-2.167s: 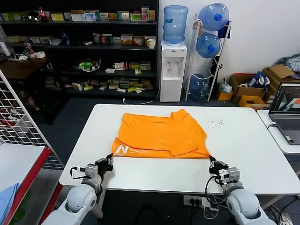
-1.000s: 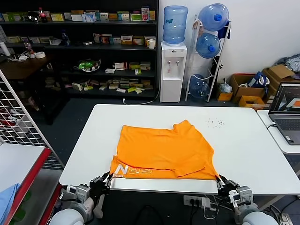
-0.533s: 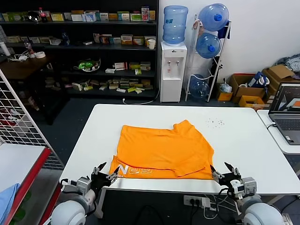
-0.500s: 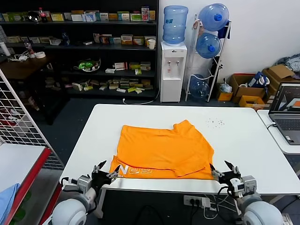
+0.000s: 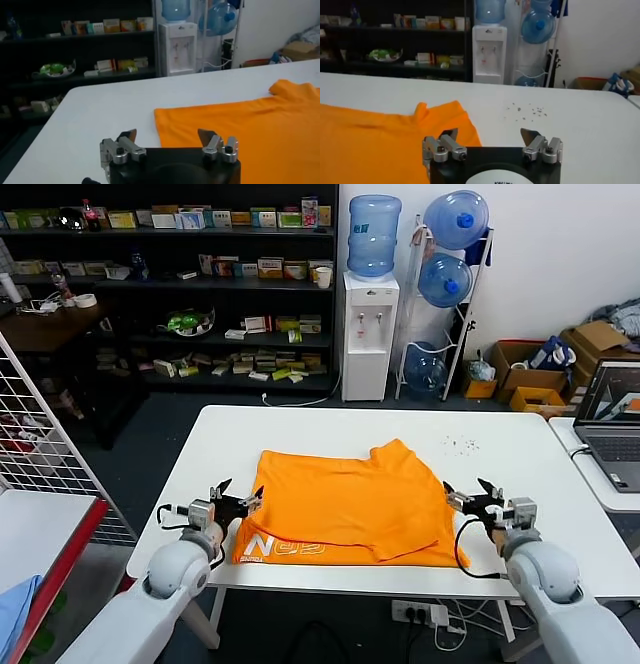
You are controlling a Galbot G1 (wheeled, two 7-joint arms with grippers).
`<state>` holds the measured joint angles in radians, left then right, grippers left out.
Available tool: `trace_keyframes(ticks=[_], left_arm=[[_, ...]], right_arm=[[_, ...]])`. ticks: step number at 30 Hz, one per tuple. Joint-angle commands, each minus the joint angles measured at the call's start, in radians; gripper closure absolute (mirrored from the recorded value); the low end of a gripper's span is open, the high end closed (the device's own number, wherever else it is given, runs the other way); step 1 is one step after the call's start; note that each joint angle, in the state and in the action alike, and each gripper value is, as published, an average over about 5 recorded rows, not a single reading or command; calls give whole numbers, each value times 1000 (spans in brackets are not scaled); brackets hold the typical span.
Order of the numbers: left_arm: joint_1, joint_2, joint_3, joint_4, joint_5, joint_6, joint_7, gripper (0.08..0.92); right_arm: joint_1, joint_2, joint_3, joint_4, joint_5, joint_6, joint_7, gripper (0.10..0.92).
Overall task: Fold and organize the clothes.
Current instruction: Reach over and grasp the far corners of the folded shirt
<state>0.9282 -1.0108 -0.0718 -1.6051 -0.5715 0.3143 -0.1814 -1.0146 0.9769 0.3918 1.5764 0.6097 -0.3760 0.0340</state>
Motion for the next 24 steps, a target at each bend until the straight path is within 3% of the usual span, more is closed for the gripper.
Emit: trace_keyframes(ticks=[1, 11, 17, 24], left_arm=[[-354, -103, 123, 389, -9, -6, 22, 177], [-463, -229, 119, 621, 18, -44, 35, 177], [-507, -313, 97, 766, 60, -76, 43, 177], [-510, -336, 94, 814, 81, -83, 48, 177]], right_arm=[[360, 75, -100, -383, -3, -4, -110, 203], [495, 194, -137, -654, -98, 23, -249, 203], [516, 242, -153, -741, -138, 68, -295, 203], [536, 285, -157, -802, -189, 117, -323, 203]])
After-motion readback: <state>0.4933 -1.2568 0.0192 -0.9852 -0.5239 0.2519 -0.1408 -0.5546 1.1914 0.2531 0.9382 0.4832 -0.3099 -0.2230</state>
